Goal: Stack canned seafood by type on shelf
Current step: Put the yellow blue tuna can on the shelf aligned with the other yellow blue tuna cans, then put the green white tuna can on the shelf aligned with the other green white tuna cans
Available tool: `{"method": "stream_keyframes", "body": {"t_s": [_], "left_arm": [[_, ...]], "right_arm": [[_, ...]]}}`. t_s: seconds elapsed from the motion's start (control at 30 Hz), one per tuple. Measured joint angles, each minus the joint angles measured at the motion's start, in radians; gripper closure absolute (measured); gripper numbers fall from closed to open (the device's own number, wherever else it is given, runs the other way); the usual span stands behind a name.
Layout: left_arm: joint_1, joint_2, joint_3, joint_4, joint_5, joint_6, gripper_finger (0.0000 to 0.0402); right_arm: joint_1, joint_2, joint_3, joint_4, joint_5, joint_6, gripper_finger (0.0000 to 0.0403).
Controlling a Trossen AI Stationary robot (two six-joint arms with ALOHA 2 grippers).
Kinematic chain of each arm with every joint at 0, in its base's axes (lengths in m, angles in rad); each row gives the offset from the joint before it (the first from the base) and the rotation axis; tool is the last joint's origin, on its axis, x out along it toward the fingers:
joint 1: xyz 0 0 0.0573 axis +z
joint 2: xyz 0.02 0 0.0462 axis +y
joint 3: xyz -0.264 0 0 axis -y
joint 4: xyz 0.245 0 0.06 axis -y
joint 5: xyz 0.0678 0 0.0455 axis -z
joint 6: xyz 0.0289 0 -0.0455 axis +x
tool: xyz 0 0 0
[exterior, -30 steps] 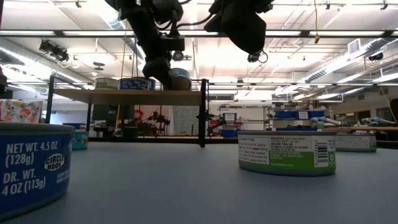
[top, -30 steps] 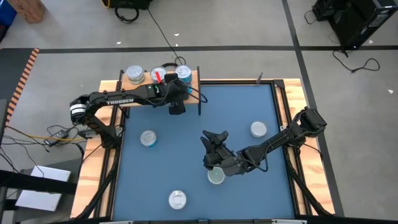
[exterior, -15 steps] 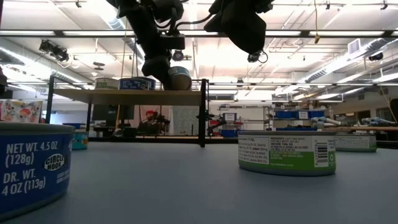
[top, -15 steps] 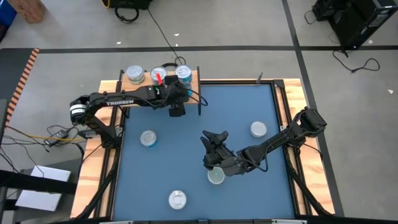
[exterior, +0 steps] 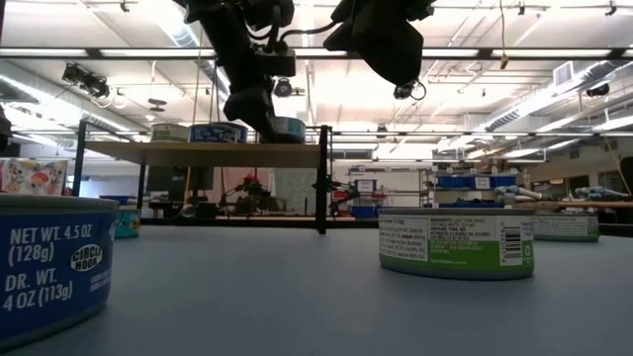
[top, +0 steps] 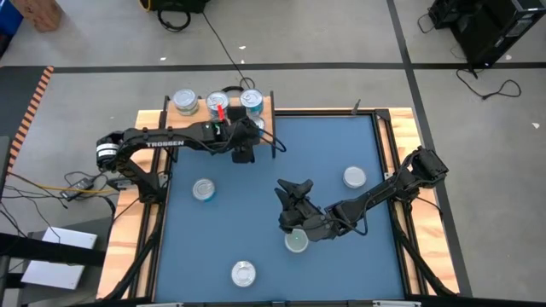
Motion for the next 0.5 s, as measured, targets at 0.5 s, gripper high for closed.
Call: {"method": "stream_keyframes", "body": {"t_s": [0.5], "left_arm": [[0.011,0.000,0.027,-0.016,-0.008,0.003,0.0100]], "right_arm": [[0.000,0.000,0.000,0.000,0.000,0.000,0.0190]]}}
